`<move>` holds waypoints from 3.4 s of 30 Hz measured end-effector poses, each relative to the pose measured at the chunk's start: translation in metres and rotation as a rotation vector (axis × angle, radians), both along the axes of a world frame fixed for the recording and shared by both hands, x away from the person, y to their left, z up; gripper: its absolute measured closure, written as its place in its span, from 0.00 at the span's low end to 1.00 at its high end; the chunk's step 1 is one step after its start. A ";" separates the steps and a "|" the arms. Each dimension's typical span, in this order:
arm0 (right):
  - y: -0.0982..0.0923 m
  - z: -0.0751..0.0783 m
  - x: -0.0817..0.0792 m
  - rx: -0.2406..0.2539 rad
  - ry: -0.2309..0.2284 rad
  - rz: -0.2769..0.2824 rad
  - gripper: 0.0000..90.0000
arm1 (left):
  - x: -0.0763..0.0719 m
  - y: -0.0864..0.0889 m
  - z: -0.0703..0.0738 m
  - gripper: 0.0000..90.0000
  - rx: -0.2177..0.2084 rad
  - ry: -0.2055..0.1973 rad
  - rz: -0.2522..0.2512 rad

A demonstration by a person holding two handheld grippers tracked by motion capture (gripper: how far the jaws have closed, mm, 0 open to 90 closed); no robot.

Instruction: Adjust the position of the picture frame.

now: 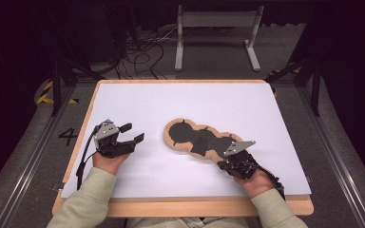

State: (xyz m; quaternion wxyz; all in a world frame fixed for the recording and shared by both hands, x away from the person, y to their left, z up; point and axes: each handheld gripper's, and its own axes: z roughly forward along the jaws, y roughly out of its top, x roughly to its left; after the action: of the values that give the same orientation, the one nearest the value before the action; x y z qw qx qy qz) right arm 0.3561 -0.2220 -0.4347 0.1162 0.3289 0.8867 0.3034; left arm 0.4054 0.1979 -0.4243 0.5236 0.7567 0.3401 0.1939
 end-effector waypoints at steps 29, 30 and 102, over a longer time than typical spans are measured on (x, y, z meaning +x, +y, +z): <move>0.062 0.063 0.104 0.089 -0.030 0.007 1.00 | -0.036 0.029 -0.004 0.36 0.050 0.018 0.085; 0.066 0.063 0.108 0.080 -0.028 0.009 1.00 | -0.036 0.030 -0.004 0.36 0.057 0.018 0.086; -0.022 0.056 0.060 0.050 -0.150 -0.251 1.00 | -0.013 -0.007 -0.008 0.39 0.058 0.077 -0.038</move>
State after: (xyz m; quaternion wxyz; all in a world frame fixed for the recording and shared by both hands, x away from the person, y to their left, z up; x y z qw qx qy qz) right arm 0.4164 -0.2439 -0.3782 0.2110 0.4164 0.8197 0.3320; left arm 0.3921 0.1911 -0.4320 0.4913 0.7849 0.3399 0.1644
